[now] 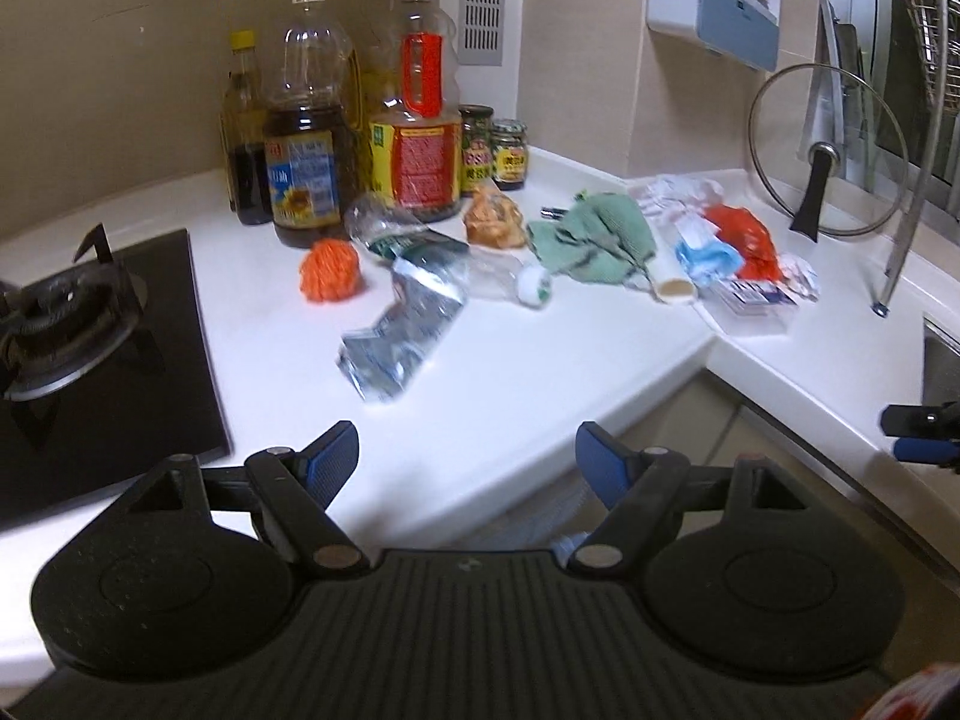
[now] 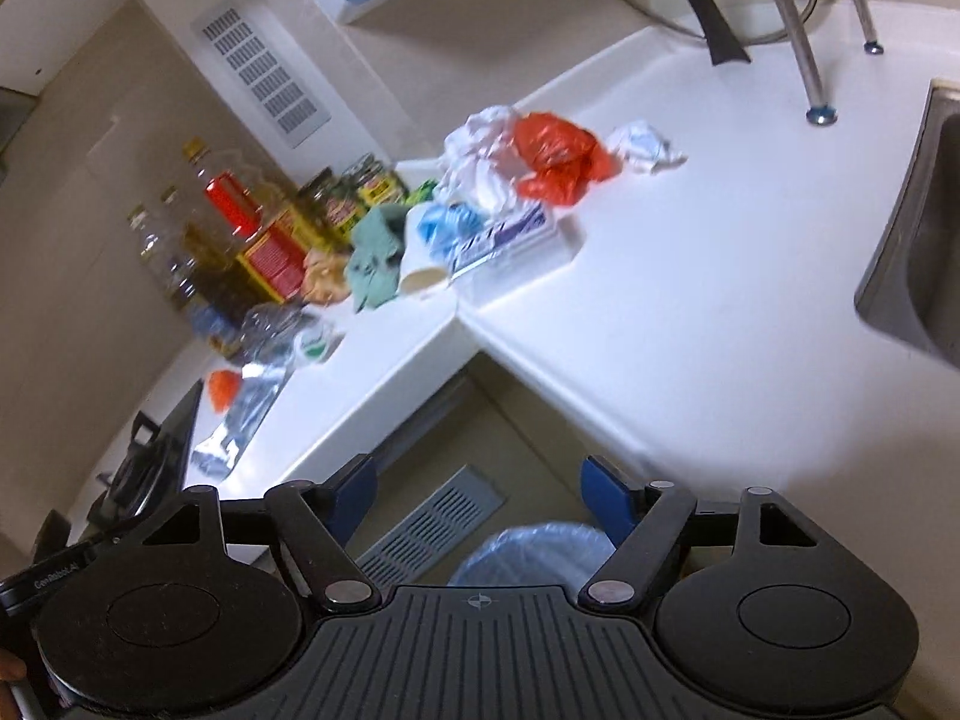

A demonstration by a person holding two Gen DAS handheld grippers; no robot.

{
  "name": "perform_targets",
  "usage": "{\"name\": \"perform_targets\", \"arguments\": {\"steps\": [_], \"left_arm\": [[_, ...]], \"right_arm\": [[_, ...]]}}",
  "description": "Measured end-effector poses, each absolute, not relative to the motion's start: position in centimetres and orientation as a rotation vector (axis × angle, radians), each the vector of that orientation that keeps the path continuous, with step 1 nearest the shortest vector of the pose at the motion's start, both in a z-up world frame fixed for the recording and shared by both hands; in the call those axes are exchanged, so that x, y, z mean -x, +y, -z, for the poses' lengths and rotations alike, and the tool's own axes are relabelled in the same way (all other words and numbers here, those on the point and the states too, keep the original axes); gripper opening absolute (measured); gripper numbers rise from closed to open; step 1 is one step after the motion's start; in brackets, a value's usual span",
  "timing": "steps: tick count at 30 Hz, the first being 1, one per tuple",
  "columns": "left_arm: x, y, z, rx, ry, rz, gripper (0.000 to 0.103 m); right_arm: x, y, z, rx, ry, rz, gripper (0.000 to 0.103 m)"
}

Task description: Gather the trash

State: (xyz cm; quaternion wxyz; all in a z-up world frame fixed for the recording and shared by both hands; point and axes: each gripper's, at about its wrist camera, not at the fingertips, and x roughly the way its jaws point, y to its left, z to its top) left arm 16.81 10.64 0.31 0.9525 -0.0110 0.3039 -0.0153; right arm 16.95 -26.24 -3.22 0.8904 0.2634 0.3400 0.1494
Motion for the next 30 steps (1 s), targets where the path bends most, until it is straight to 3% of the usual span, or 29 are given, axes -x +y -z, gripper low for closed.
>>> {"name": "perform_targets", "arguments": {"steps": [18,30], "left_arm": [[-30.3,13.7,2.6,-0.130,0.703,0.095,0.077],[-35.0,14.5,4.3,-0.130,0.808,0.157,0.067]], "right_arm": [[-23.8,-25.0,3.8,-0.460,0.713,-0.203,0.076],[-26.3,-23.9,4.2,-0.429,0.722,-0.163,0.076]]}}
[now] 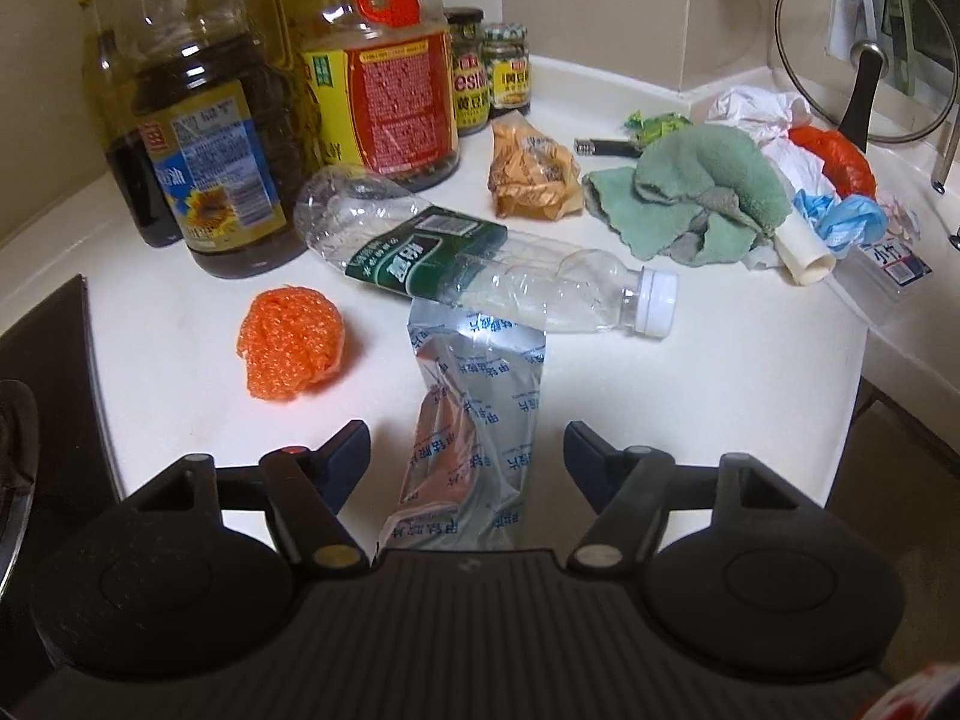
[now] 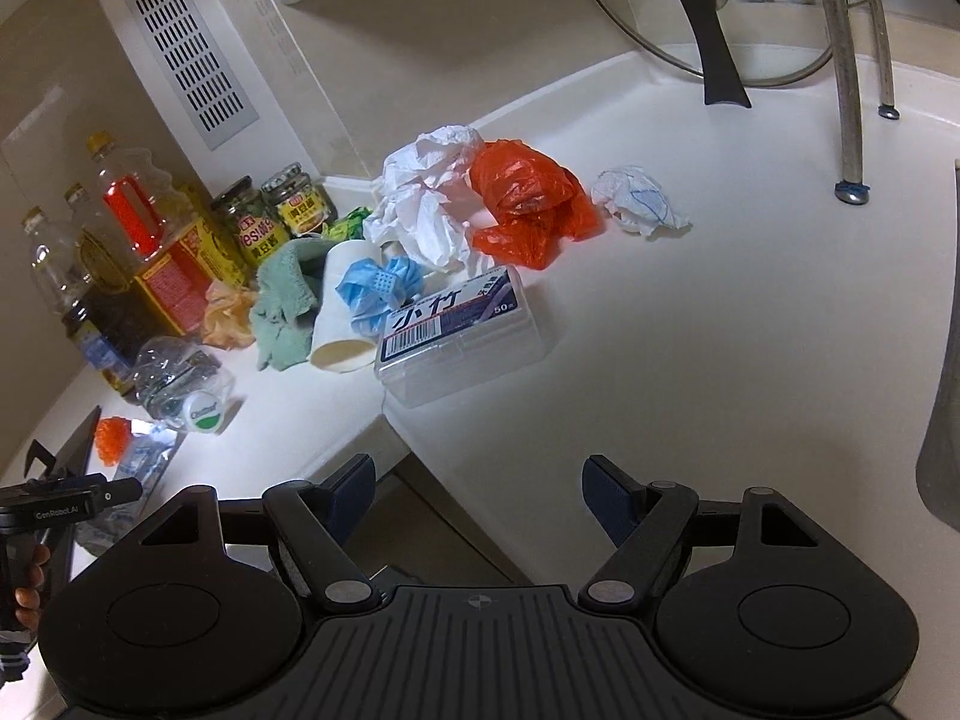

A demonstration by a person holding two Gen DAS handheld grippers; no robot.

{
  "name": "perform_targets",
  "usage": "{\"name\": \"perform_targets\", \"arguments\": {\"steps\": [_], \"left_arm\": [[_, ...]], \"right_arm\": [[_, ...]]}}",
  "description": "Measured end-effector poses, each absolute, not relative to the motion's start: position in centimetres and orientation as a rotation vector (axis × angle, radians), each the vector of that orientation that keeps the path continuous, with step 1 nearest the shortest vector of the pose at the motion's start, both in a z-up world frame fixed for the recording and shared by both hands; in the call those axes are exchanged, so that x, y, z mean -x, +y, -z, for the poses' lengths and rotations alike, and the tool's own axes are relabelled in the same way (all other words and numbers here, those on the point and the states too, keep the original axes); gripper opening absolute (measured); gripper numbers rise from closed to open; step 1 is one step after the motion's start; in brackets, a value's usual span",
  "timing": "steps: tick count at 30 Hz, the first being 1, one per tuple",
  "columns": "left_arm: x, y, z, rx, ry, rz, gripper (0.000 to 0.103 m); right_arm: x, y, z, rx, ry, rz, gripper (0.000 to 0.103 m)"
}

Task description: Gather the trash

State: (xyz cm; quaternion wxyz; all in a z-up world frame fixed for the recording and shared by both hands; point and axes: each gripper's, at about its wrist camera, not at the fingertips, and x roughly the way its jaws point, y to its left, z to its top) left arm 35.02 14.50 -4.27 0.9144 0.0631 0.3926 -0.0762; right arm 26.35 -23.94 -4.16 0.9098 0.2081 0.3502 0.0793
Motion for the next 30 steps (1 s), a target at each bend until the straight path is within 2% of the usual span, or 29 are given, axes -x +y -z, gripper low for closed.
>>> {"name": "perform_targets", "arguments": {"steps": [3,5,8,11,13,15,30], "left_arm": [[-35.4,14.6,4.6,-0.129,0.825,0.173,0.061],[-35.5,14.7,4.8,-0.125,0.838,0.174,0.050],[-35.6,15.1,5.0,-0.111,0.843,0.183,0.044],[-35.5,15.2,4.9,-0.106,0.839,0.187,0.042],[-35.4,15.2,4.9,-0.107,0.833,0.188,0.041],[-35.2,15.2,4.9,-0.104,0.828,0.188,0.040],[-34.3,15.2,2.5,-0.069,0.736,0.157,0.040]], "right_arm": [[-26.8,-23.8,4.2,-0.430,0.721,-0.159,0.076],[-27.1,-23.7,4.2,-0.430,0.719,-0.158,0.076],[-27.6,-23.5,4.2,-0.421,0.715,-0.155,0.076],[-28.0,-23.2,4.1,-0.401,0.713,-0.163,0.077],[-28.3,-22.9,4.0,-0.383,0.713,-0.165,0.087],[-28.5,-22.7,3.9,-0.371,0.705,-0.167,0.091],[-32.0,-21.1,3.4,-0.257,0.662,-0.172,0.099]]}}
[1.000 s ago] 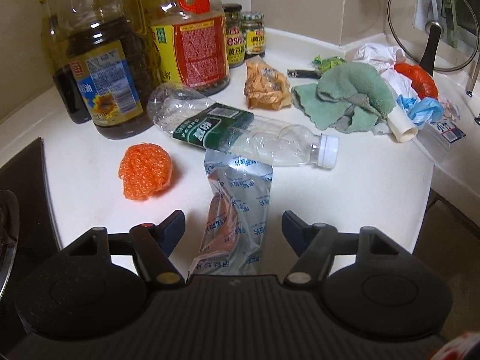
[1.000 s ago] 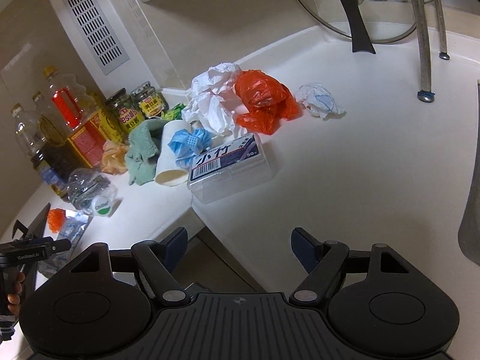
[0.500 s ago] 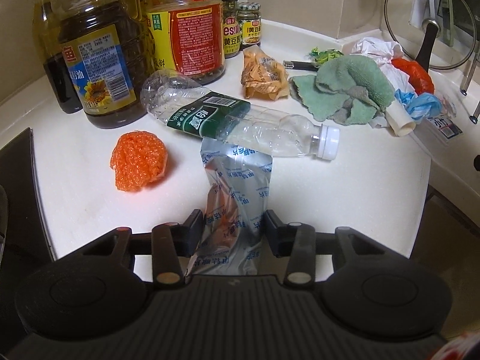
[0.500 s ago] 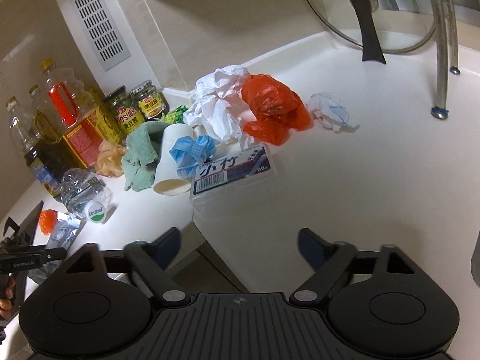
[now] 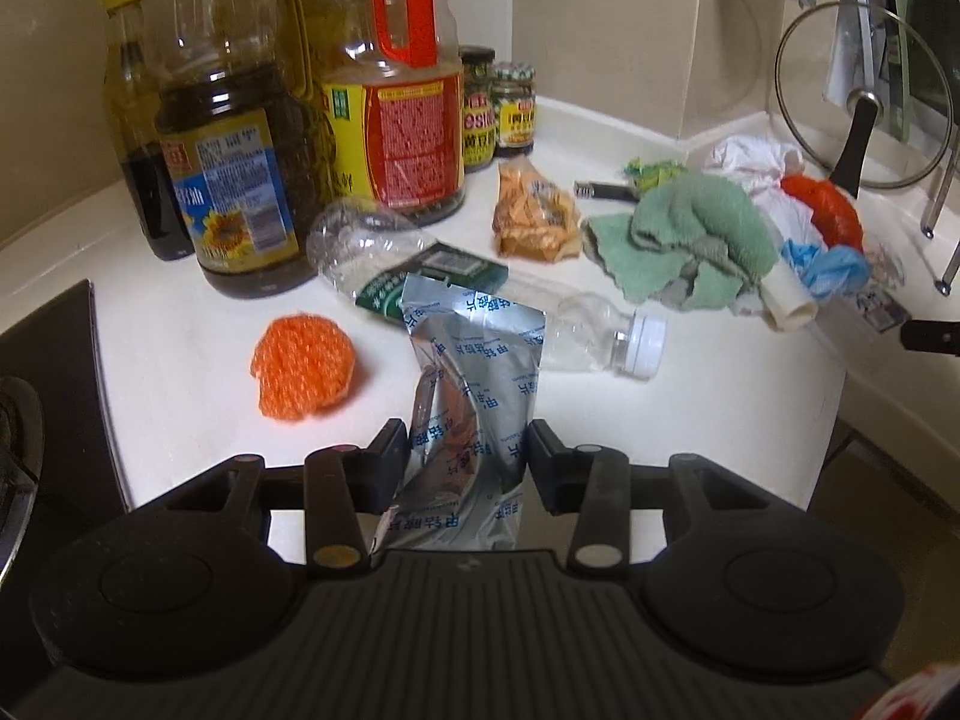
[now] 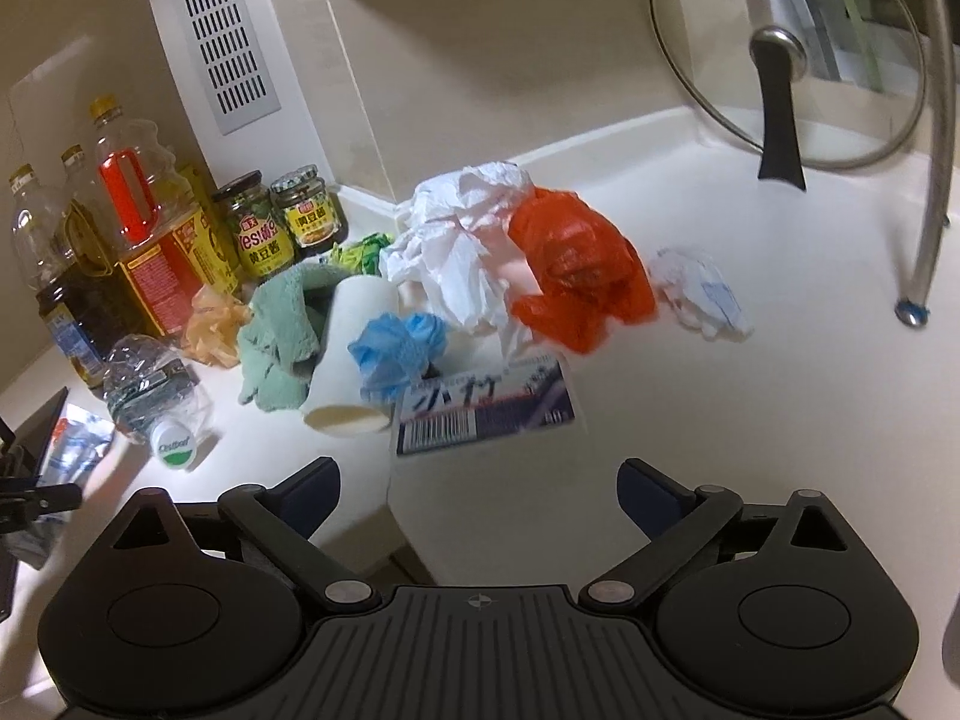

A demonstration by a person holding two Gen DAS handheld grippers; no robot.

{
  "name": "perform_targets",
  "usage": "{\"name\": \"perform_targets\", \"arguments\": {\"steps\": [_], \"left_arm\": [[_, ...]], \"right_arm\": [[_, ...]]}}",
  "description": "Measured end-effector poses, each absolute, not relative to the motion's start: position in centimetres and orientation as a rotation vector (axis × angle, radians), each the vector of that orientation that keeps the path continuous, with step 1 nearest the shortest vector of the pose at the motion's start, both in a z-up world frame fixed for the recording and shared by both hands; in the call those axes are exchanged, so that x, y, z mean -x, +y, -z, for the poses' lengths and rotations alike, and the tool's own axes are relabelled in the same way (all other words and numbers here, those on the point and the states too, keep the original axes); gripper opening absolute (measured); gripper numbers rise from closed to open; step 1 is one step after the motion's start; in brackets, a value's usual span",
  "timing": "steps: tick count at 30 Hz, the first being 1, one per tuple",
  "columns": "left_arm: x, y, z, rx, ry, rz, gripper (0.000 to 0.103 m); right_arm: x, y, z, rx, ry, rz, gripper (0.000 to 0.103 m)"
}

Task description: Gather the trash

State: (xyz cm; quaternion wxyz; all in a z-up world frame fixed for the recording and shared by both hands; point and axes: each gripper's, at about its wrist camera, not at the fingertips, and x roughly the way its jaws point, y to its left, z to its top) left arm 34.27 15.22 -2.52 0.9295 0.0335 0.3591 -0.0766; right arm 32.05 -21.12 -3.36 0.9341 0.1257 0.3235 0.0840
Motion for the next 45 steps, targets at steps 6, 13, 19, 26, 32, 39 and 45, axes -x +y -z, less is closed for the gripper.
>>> {"name": "perform_targets", "arguments": {"steps": [6,13,19,26,32,39,45], "left_arm": [[-34.8,15.3,2.1,-0.063,0.722,0.149,0.040],[-35.0,15.2,2.2,-0.065,0.725,0.151,0.040],[-35.1,15.2,2.2,-0.064,0.726,0.151,0.040],[-34.9,14.6,2.2,-0.070,0.724,0.157,0.040],[-34.3,14.1,2.0,-0.075,0.717,0.158,0.040],[-33.3,13.2,1.3,-0.077,0.703,0.161,0.040],[-31.8,12.0,0.7,-0.084,0.690,0.171,0.040]], "right_arm": [[-33.9,-20.0,3.9,-0.174,0.667,-0.165,0.100],[-35.3,-19.4,4.8,-0.122,0.677,-0.135,0.100],[-35.5,-19.3,5.5,-0.109,0.689,-0.120,0.098],[-35.2,-19.3,5.4,-0.074,0.678,-0.119,0.085],[-34.3,-19.5,4.9,-0.054,0.652,-0.121,0.085],[-32.8,-20.3,4.0,-0.065,0.632,-0.132,0.085],[-30.9,-21.4,2.9,-0.079,0.604,-0.139,0.085]]}}
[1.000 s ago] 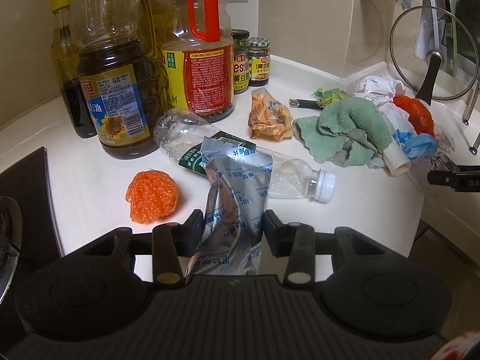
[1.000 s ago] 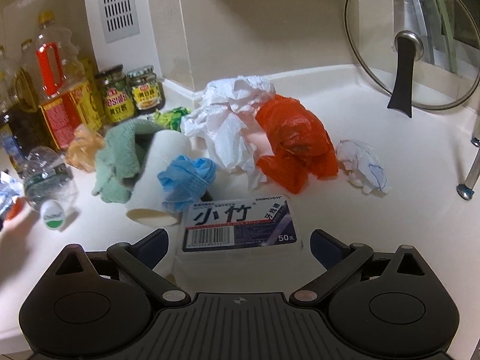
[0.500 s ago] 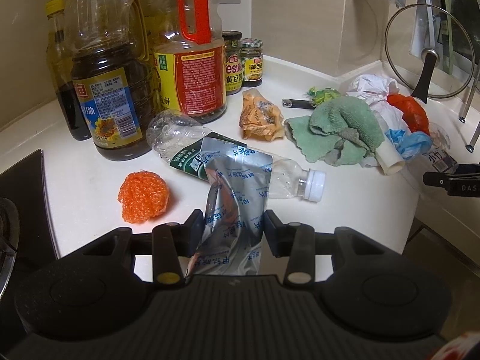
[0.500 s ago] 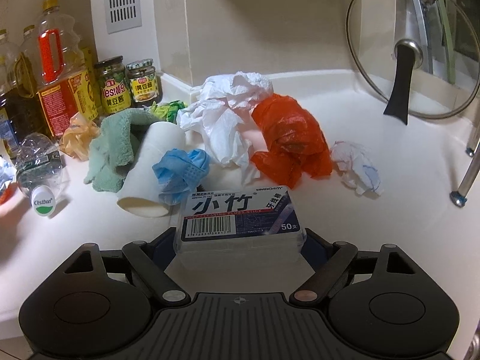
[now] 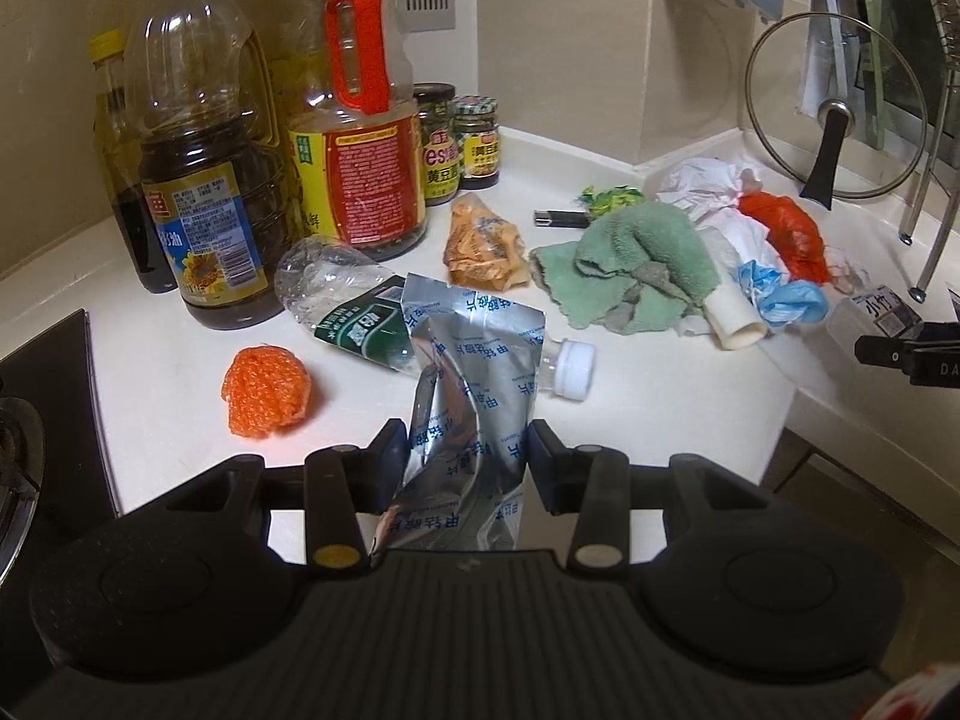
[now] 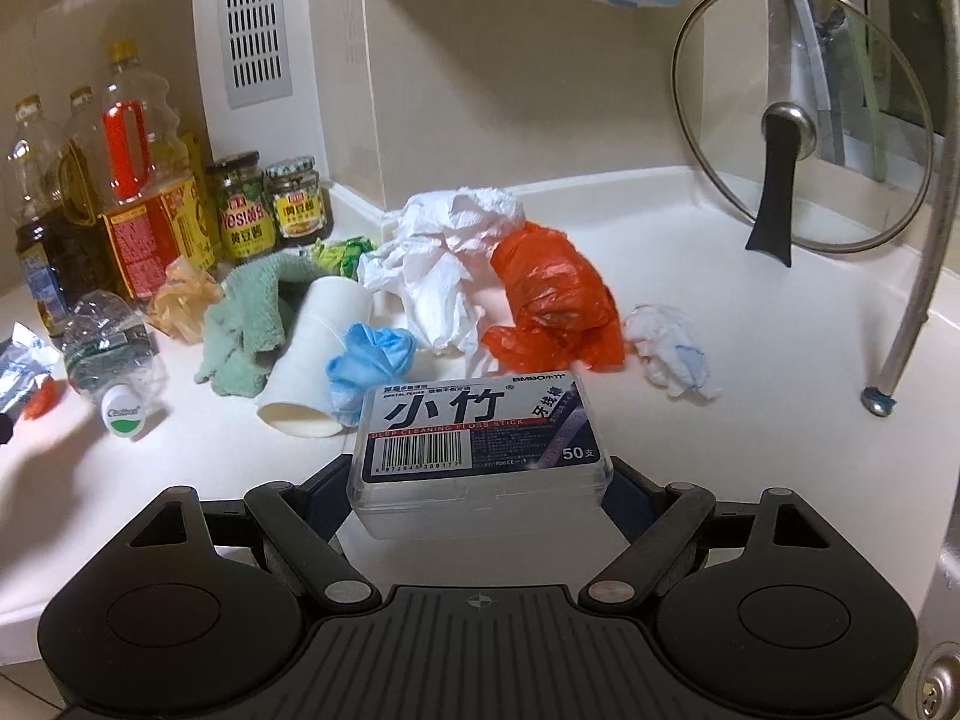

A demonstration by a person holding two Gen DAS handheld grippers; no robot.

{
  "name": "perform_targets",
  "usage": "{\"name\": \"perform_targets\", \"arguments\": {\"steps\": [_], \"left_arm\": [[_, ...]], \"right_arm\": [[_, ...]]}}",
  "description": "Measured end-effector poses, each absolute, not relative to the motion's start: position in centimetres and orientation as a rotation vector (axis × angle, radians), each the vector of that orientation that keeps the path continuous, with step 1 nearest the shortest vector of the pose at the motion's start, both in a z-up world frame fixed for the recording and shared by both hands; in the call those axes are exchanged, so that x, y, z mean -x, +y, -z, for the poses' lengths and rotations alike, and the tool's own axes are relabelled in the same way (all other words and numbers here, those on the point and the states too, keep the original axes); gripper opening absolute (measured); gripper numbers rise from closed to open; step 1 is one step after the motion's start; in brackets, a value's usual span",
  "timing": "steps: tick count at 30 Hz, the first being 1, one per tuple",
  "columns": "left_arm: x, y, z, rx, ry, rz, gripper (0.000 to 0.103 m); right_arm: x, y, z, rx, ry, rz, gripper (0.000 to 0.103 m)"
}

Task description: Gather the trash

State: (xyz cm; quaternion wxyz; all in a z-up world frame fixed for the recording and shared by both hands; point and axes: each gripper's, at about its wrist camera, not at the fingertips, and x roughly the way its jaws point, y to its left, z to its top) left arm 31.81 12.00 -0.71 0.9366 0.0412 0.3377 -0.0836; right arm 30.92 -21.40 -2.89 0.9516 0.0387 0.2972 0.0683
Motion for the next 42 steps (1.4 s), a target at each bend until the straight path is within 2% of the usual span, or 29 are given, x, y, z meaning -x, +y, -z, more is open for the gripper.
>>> {"name": "perform_targets", "arguments": {"steps": [23,42], "left_arm": [[-20.6,5.2,0.3,-0.051,0.689,0.289,0.040],[-14.8,4.0,7.6,0.012,0.884,0.274,0.040]], "right_arm": [[-17.9,-22.0,0.0,-0.172,0.572,-0.300,0.085],[-12.4,-18.5,7.1,-0.143,0.784,-0.411,0.085]]}}
